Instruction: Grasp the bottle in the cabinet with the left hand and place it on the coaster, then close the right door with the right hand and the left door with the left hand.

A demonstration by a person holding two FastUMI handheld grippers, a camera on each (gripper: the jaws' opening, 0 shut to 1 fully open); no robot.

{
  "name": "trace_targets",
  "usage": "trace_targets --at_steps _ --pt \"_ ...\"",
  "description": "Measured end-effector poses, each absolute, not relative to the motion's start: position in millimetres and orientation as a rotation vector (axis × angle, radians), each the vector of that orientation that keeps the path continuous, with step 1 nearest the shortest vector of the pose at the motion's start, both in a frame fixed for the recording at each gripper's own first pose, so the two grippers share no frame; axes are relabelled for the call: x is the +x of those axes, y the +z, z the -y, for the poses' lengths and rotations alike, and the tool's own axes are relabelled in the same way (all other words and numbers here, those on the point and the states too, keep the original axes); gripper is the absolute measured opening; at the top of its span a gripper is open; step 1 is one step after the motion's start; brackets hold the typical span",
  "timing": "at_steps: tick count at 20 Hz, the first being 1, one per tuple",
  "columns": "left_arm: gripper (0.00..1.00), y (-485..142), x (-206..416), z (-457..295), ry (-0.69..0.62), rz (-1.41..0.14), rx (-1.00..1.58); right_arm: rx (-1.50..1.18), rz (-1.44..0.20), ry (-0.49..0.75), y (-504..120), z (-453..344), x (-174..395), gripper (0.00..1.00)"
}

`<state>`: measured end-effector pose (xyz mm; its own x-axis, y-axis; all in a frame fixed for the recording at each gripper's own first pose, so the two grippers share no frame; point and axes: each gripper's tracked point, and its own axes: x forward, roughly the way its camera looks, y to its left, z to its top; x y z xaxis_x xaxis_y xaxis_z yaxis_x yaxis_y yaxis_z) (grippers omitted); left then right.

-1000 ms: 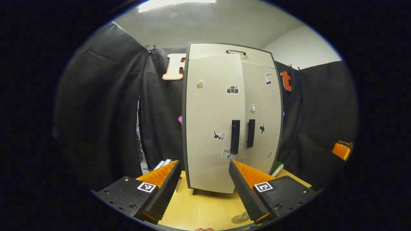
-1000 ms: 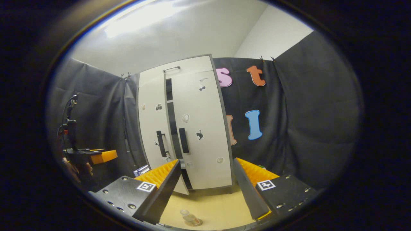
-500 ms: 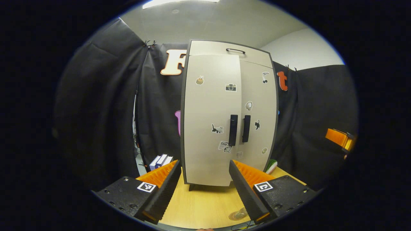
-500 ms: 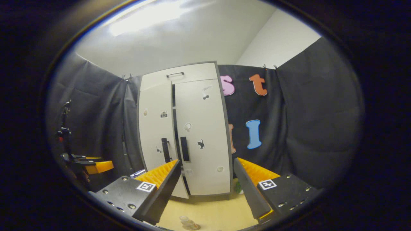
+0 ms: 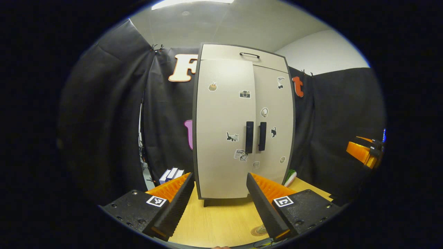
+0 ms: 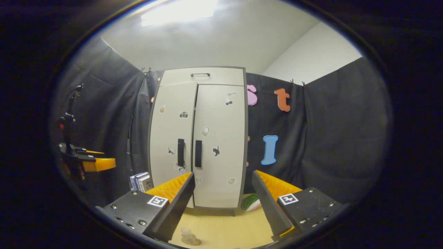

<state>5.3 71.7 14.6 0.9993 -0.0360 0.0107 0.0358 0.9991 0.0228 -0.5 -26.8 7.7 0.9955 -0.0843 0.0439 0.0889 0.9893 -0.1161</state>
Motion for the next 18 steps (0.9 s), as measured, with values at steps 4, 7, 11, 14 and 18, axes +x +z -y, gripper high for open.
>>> trace_targets --at_steps 4,7,11,14,18 --pt "0.96 21 13 -79 0.01 0.029 0.002 -0.081 0.028 -0.103 12 42 8 0.99" --pt "0.93 28 14 -79 0.036 0.035 -0.036 -0.07 0.041 -0.1 24 53 18 0.99" --pt "0.96 39 14 -73 0.071 0.047 -0.029 -0.043 0.059 -0.094 33 65 23 0.99" --pt "0.92 47 14 -60 0.081 0.07 0.002 -0.047 0.042 -0.089 31 78 26 0.99" --pt "0.96 43 19 -34 0.058 0.053 -0.01 -0.054 0.057 -0.083 35 94 27 0.99"
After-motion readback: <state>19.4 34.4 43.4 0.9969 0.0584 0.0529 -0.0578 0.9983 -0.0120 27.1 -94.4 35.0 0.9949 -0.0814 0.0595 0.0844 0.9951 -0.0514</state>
